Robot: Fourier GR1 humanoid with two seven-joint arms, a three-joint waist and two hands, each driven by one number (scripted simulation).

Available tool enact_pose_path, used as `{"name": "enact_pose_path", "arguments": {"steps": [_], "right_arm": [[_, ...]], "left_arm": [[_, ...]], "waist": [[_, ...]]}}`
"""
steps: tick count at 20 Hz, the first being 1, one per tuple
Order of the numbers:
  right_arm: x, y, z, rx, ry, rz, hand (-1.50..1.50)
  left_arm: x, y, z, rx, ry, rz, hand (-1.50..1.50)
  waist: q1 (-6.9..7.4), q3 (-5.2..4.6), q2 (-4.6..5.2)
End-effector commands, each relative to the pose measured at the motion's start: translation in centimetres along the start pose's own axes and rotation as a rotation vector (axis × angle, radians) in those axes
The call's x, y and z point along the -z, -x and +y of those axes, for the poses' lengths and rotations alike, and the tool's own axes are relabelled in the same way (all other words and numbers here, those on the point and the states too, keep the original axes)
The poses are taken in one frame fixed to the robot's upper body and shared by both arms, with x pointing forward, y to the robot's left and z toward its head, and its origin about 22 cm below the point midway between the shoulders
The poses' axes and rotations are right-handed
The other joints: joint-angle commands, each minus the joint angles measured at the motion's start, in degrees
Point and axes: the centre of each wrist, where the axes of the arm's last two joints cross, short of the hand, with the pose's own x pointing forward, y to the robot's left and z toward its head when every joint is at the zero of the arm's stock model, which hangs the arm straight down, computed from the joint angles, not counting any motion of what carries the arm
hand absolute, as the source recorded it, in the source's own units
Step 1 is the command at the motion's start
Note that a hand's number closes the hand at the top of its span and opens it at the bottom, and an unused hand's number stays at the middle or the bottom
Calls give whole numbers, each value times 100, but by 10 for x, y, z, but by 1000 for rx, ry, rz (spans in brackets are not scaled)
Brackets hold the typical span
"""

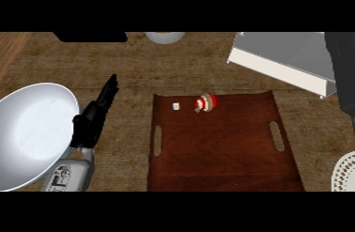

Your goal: Pick the can from the tray and place it in the tiered shelf

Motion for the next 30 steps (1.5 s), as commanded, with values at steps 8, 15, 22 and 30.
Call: {"name": "enact_pose_path", "arguments": {"steps": [8, 15, 22, 30], "right_arm": [[10, -15, -29, 227, -35, 27, -150], [29, -55, -91, 499, 152, 126, -150], [61, -19, -152, 448, 193, 295, -150], [57, 43, -200, 301, 36, 370, -150]], "left_arm": [[-3, -7, 15, 16, -2, -15, 0], [-2, -5, 6, 0, -16, -6, 0], [-9, 4, 13, 21, -43, 27, 0], [-22, 14, 27, -11, -68, 60, 0]], "waist": [[-3, -1, -5], [-107, -6, -55], [-254, -5, -97], [-514, -5, -190]]}}
